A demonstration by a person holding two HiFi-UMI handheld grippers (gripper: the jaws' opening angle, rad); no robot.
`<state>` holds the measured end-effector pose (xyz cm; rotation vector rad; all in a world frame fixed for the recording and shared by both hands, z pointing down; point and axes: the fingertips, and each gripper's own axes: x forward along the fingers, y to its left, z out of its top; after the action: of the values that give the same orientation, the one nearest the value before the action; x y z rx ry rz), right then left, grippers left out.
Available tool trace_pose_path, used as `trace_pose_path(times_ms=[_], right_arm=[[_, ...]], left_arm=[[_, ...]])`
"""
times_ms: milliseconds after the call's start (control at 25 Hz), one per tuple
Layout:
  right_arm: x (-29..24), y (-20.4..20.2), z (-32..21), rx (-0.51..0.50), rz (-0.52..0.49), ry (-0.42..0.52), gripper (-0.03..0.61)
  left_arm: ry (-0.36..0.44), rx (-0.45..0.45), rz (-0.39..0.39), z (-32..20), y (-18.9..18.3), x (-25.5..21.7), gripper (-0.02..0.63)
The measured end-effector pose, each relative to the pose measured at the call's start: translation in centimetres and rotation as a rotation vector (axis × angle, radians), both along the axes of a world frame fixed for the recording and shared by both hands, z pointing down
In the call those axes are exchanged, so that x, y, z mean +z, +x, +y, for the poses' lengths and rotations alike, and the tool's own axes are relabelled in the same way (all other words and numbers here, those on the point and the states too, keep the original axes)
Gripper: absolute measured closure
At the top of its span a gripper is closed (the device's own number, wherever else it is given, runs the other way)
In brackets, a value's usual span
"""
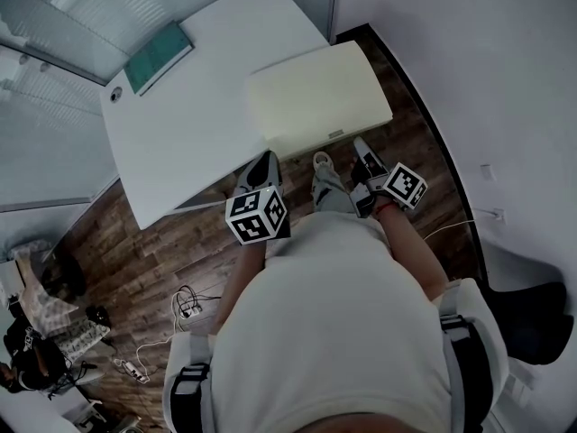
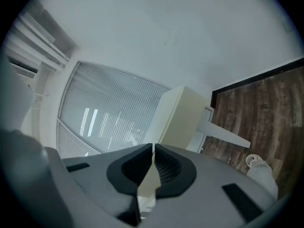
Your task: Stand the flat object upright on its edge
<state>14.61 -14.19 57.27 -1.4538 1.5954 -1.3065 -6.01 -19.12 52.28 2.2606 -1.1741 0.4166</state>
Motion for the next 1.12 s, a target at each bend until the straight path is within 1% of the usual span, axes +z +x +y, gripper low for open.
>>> trace_pose_path(times_ms=[160, 320, 440, 480, 560, 720, 1120], right_arm=[[1.1, 0.6, -0.1, 0.035, -0.095, 0.005, 0.545], [2.2, 0.9, -0.3, 0.049, -0.21, 0.032, 0.398], [2.3, 0.9, -0.7, 0.048, -0.261, 0.076, 0.282], [2.3, 0.9, -0.9, 0.054, -0.271, 0.086, 0.256], [2.4, 1.0, -1.3, 0.064, -0.28, 0.092, 0.226], [2.7, 0.7, -2.2, 0.058, -0.282, 0.082, 0.192], [3.5, 0.9, -4.6, 0.083, -0.284, 0.068, 0.179]], left_arm=[[-0.006, 0.01, 0.002, -0.1, 0.3, 0.1, 0.594], [-0.012, 0.013, -0.004, 0.0, 0.4, 0.4, 0.594], [-0.017, 0.013, -0.007, -0.1, 0.4, 0.7, 0.594], [-0.017, 0.012, -0.007, -0.1, 0.4, 0.7, 0.594], [-0.016, 0.009, -0.007, -0.3, 0.3, 0.6, 0.594], [-0.013, 0.005, -0.01, -0.5, 0.3, 0.5, 0.594], [-0.016, -0.025, -0.018, -1.1, -0.4, 0.6, 0.594]])
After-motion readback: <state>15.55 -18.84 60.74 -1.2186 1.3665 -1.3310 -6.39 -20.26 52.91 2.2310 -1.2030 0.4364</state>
